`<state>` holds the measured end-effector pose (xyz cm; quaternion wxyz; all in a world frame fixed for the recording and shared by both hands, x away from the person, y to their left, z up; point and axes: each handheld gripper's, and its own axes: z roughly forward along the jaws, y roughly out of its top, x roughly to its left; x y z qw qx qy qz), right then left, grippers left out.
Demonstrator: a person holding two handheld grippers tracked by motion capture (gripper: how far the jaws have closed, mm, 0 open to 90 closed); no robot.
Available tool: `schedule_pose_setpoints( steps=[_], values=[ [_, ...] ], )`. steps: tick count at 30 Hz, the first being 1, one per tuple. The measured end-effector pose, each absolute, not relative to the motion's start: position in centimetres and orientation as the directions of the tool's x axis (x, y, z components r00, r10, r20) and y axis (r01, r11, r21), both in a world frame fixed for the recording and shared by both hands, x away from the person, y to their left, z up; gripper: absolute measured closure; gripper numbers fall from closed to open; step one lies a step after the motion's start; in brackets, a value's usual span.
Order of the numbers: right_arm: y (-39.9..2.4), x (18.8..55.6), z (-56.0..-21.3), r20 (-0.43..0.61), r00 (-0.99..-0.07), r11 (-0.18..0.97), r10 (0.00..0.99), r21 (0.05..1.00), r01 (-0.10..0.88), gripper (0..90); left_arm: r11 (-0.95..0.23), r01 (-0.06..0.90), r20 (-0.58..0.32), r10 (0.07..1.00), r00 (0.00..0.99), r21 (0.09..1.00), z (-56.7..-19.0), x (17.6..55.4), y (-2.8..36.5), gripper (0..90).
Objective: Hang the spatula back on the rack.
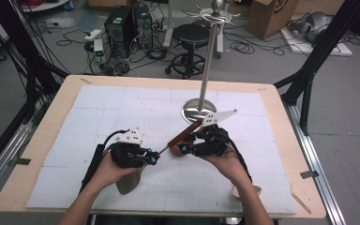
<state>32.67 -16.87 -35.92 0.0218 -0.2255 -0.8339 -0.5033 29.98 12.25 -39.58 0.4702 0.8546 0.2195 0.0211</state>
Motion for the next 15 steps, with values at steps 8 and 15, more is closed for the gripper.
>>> schedule_pose_setpoints(
  steps=[8, 15],
  values=[
    [-16.71, 32.84, -36.00, 0.268, -0.893, 0.372, 0.363, 0.837, 0.402, 53.3, -0.451, 0.350, -0.165, 0.400, 0.902, 0.821, -39.42, 29.87, 12.16, 83.6],
    [-16.34, 32.82, -35.80, 0.279, -0.889, 0.348, 0.362, 0.845, 0.407, 55.1, -0.436, 0.338, -0.155, 0.403, 0.902, 0.834, -39.03, 29.72, 11.76, 83.9]
  ],
)
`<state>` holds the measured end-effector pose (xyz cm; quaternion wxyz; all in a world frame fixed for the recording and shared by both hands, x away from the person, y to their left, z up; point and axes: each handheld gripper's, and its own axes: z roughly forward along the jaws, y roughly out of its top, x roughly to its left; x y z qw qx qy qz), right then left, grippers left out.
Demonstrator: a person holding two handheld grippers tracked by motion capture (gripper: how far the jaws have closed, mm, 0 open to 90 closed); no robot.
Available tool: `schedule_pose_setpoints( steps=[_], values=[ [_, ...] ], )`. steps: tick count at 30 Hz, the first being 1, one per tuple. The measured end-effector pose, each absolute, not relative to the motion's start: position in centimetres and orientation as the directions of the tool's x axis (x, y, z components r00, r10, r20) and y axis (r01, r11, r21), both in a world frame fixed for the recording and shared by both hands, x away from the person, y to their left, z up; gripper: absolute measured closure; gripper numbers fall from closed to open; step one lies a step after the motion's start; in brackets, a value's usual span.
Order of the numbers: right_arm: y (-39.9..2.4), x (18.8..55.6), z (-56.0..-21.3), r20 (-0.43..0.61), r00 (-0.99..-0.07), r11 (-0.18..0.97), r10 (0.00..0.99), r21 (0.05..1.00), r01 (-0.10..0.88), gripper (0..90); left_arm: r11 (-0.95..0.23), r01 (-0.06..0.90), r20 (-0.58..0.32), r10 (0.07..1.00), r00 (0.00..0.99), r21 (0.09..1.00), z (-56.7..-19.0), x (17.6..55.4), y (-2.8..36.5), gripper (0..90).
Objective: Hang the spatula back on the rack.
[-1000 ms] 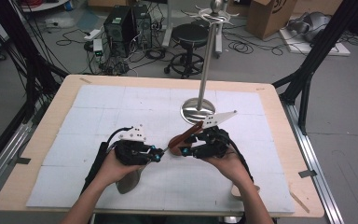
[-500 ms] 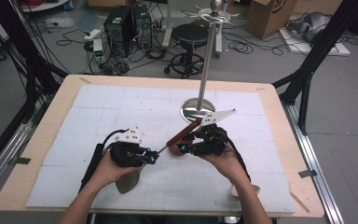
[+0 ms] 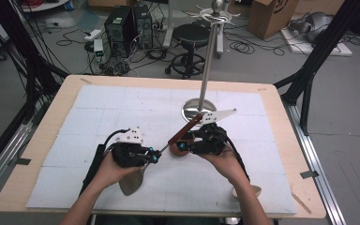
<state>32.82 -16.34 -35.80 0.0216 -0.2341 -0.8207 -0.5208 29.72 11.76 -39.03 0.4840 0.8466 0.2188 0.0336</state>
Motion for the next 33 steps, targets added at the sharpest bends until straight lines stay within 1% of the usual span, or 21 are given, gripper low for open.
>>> schedule_pose_setpoints(
  steps=[5, 6, 13, 16, 19, 21, 22, 27, 30, 33],
  values=[
    [-16.0, 32.9, -35.6, 0.279, -0.893, 0.344, 0.352, 0.849, 0.401, 57.7, -0.420, 0.334, -0.152, 0.410, 0.900, 0.844, -38.6, 29.6, 11.4, 84.0],
    [-16.0, 32.9, -35.4, 0.290, -0.891, 0.328, 0.350, 0.853, 0.407, 58.9, -0.417, 0.334, -0.152, 0.411, 0.899, 0.845, -38.6, 29.6, 11.4, 84.0],
    [-16.0, 32.9, -34.8, 0.291, -0.890, 0.308, 0.350, 0.862, 0.403, 59.1, -0.391, 0.332, -0.159, 0.412, 0.897, 0.859, -38.2, 29.5, 11.0, 84.0],
    [-16.0, 32.9, -34.4, 0.302, -0.885, 0.288, 0.355, 0.865, 0.411, 61.6, -0.381, 0.334, -0.170, 0.404, 0.899, 0.862, -38.1, 29.5, 11.0, 83.9],
    [-16.0, 33.0, -34.3, 0.316, -0.881, 0.279, 0.352, 0.863, 0.421, 62.1, -0.378, 0.332, -0.169, 0.403, 0.900, 0.864, -38.1, 29.5, 11.1, 83.7],
    [-15.9, 33.1, -34.2, 0.322, -0.880, 0.274, 0.348, 0.863, 0.424, 62.6, -0.379, 0.332, -0.171, 0.400, 0.901, 0.864, -38.1, 29.5, 11.2, 82.8],
    [-15.8, 33.2, -34.1, 0.326, -0.882, 0.271, 0.341, 0.864, 0.424, 63.3, -0.364, 0.343, -0.197, 0.383, 0.903, 0.866, -38.0, 29.6, 11.5, 80.3],
    [-15.8, 33.3, -33.8, 0.340, -0.883, 0.269, 0.324, 0.862, 0.430, 65.1, -0.366, 0.350, -0.207, 0.377, 0.903, 0.862, -38.0, 29.6, 12.1, 77.1],
    [-15.7, 33.3, -33.7, 0.342, -0.885, 0.267, 0.315, 0.863, 0.429, 65.5, -0.373, 0.360, -0.218, 0.371, 0.903, 0.855, -38.1, 29.6, 12.4, 78.2],
    [-15.6, 33.3, -33.4, 0.338, -0.888, 0.268, 0.312, 0.865, 0.423, 65.8, -0.372, 0.356, -0.210, 0.381, 0.901, 0.857, -38.2, 29.5, 12.3, 82.9]
  ],
)
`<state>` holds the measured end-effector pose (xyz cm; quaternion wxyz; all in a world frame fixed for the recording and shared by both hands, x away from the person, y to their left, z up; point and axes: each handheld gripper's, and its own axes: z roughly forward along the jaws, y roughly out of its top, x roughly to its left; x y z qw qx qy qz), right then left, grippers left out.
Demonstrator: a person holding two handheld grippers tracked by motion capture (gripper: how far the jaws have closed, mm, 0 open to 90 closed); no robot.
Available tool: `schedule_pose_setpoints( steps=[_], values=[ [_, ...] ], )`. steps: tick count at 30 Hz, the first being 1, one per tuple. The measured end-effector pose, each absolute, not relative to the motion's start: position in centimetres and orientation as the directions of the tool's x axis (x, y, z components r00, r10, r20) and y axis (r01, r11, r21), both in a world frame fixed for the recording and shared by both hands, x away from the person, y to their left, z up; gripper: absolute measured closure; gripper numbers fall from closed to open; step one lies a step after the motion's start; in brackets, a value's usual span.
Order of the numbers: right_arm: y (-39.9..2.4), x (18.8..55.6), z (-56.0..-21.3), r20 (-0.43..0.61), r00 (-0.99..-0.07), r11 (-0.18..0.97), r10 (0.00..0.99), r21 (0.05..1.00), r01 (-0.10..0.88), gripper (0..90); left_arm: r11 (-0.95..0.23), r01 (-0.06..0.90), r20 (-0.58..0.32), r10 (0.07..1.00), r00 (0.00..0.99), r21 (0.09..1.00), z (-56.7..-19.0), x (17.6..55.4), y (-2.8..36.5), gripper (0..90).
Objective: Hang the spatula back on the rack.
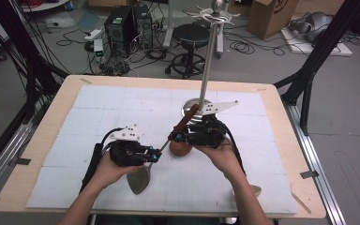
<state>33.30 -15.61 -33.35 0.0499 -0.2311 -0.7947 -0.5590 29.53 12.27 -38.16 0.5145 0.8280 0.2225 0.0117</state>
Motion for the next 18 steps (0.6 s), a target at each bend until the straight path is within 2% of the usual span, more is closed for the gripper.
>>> schedule_pose_setpoints(
  steps=[9, 11, 16, 18],
  values=[
    [-15.1, 33.2, -32.5, 0.322, -0.882, 0.247, 0.343, 0.875, 0.415, 61.7, -0.350, 0.336, -0.184, 0.402, 0.897, 0.874, -37.8, 29.2, 11.6, 84.0],
    [-15.1, 33.3, -32.4, 0.323, -0.880, 0.236, 0.348, 0.879, 0.415, 65.9, -0.343, 0.333, -0.183, 0.402, 0.897, 0.878, -37.8, 29.2, 11.4, 84.0],
    [-15.2, 33.3, -32.1, 0.341, -0.880, 0.232, 0.330, 0.875, 0.425, 68.2, -0.326, 0.334, -0.196, 0.392, 0.899, 0.884, -37.7, 29.2, 11.5, 83.4],
    [-15.2, 33.3, -31.8, 0.344, -0.886, 0.226, 0.309, 0.879, 0.420, 70.0, -0.308, 0.346, -0.216, 0.384, 0.897, 0.886, -37.6, 29.3, 11.7, 80.3]
  ],
)
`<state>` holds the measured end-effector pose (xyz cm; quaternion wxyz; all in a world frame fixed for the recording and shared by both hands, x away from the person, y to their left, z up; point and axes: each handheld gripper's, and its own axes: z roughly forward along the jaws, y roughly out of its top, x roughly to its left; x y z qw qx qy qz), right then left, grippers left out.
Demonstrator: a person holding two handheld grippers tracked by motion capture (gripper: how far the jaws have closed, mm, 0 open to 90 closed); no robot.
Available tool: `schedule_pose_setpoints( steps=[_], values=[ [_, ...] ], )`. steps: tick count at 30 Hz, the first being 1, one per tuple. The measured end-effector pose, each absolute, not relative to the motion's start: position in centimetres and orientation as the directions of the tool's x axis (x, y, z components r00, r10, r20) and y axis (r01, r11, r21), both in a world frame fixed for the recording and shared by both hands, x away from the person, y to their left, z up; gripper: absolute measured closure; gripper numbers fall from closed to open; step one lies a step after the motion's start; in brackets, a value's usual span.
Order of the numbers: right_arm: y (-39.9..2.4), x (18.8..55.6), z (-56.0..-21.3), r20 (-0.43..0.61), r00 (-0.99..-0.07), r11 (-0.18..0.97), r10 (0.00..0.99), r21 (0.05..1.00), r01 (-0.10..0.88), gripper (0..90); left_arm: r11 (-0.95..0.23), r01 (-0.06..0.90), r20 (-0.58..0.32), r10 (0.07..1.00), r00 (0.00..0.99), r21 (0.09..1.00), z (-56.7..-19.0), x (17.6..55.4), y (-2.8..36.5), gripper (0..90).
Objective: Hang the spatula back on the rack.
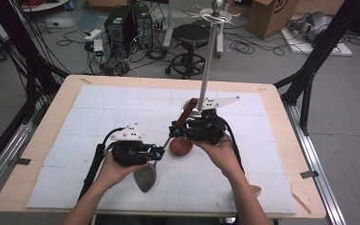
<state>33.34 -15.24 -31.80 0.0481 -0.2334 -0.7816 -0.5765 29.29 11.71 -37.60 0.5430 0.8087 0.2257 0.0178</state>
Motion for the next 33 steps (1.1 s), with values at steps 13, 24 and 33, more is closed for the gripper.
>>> schedule_pose_setpoints(
  steps=[13, 24, 33],
  values=[
    [-15.3, 33.1, -29.4, 0.299, -0.919, 0.217, 0.255, 0.909, 0.356, 72.9, -0.279, 0.366, -0.250, 0.374, 0.893, 0.888, -37.5, 29.4, 12.0, 62.4],
    [-14.5, 32.9, -28.9, 0.281, -0.938, 0.226, 0.202, 0.919, 0.324, 72.9, -0.255, 0.376, -0.284, 0.333, 0.899, 0.891, -37.5, 29.5, 11.9, 59.1],
    [-13.9, 32.7, -28.7, 0.269, -0.946, 0.230, 0.180, 0.924, 0.307, 72.9, -0.256, 0.370, -0.292, 0.295, 0.910, 0.893, -37.3, 29.5, 11.6, 66.0]
  ],
)
